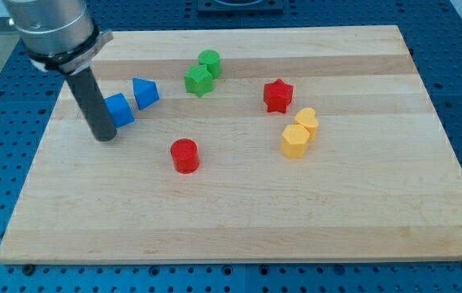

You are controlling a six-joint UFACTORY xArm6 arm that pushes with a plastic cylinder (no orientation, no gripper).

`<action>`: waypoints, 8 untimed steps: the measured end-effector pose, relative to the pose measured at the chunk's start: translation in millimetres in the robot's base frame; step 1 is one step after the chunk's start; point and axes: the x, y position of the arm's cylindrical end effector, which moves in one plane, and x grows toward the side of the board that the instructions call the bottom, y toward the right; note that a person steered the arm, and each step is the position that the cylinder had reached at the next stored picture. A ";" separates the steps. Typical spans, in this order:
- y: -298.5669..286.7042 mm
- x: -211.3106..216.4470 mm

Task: Push the red circle to the red star

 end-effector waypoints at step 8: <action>117.6 47.9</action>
